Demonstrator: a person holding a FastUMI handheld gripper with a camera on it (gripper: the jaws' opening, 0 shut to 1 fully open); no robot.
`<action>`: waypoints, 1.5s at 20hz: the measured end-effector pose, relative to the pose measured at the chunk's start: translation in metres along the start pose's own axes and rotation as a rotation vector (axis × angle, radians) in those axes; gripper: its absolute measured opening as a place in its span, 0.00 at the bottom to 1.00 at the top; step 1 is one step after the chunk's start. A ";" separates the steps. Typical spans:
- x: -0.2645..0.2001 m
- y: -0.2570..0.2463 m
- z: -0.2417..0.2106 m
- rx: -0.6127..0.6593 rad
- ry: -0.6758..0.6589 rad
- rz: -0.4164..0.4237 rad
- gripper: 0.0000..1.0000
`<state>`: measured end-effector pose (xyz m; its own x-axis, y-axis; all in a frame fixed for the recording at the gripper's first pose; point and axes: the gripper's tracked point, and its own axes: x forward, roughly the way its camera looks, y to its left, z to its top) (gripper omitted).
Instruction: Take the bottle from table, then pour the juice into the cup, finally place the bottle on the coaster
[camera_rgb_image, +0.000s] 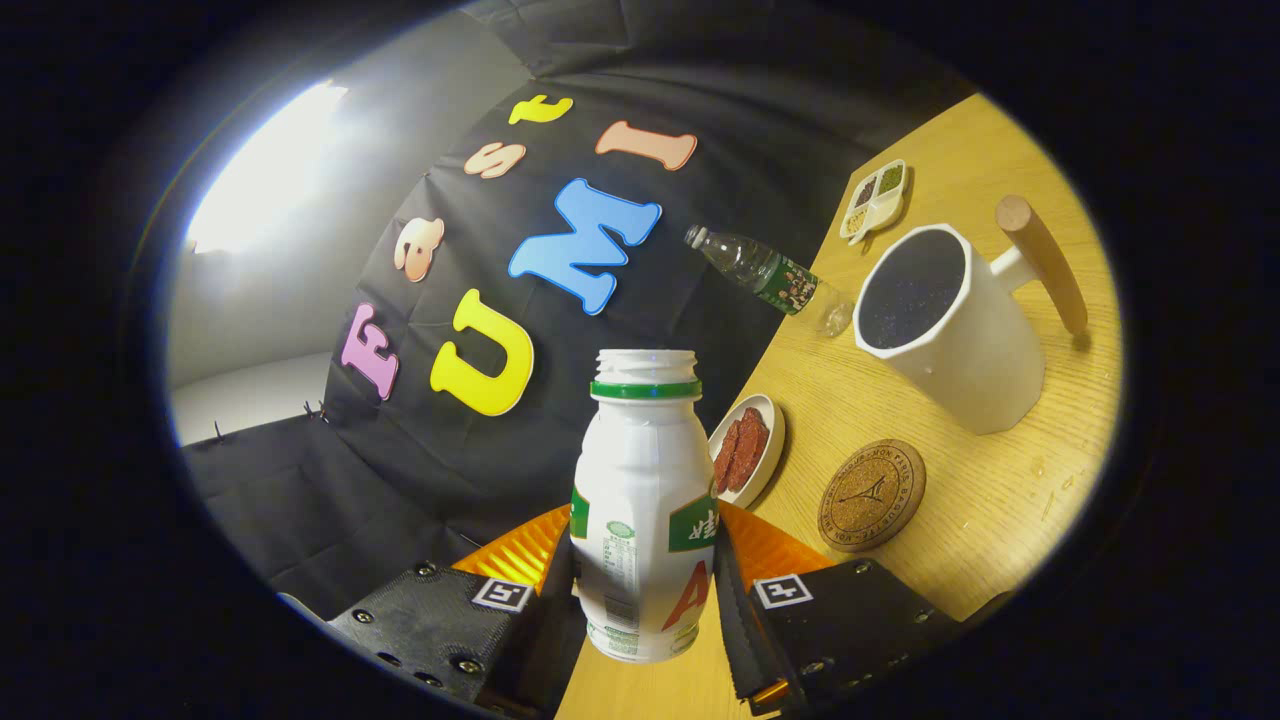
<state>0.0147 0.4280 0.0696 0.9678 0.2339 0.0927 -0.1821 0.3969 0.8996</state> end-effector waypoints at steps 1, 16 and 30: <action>-0.001 0.000 0.003 0.021 -0.007 0.001 0.65; 0.003 -0.013 0.032 0.301 -0.087 0.007 0.65; 0.010 -0.016 0.045 0.483 -0.138 0.030 0.65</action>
<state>0.0346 0.3843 0.0755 0.9832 0.1067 0.1480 -0.1409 -0.0716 0.9874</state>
